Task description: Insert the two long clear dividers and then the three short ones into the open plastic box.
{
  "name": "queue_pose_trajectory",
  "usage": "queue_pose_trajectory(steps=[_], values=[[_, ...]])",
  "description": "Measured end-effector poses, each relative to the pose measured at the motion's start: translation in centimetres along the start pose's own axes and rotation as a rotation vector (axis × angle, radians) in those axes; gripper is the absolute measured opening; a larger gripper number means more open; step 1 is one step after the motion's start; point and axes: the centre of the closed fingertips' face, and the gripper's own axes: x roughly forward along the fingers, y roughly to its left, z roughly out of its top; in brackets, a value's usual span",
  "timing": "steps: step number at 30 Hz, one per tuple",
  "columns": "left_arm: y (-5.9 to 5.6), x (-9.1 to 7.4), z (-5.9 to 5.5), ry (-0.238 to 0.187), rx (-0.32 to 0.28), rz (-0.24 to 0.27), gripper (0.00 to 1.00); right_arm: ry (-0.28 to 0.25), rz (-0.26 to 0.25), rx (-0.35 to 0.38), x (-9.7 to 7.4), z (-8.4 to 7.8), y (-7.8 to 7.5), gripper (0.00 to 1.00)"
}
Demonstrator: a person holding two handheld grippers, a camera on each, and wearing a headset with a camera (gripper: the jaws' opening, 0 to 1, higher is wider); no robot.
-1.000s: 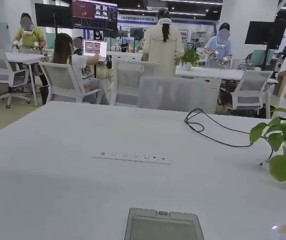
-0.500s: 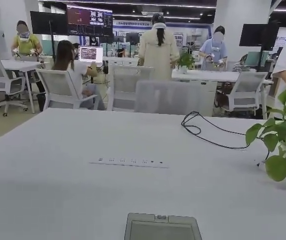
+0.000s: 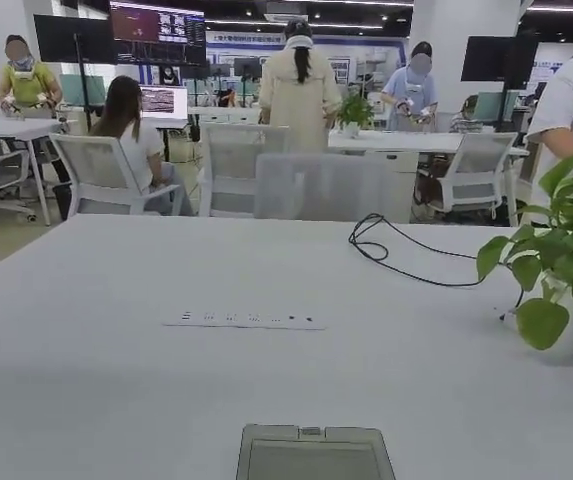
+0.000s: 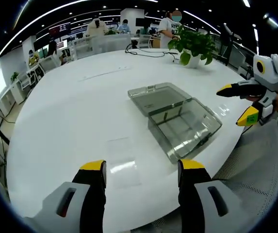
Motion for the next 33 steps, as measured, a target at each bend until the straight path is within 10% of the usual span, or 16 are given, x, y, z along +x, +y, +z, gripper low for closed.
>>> queue_pose_trajectory(steps=[18, 33], values=[[2.9, 3.4, -3.9, 0.147, -0.058, 0.06, 0.46, -0.009, -0.017, 0.044, 0.3, -0.2, -0.9, 0.73], [3.2, 4.2, -4.8, 0.216, -0.031, 0.082, 0.36, -0.026, -0.035, 0.09, 0.4, 0.2, -1.6, 0.72]])
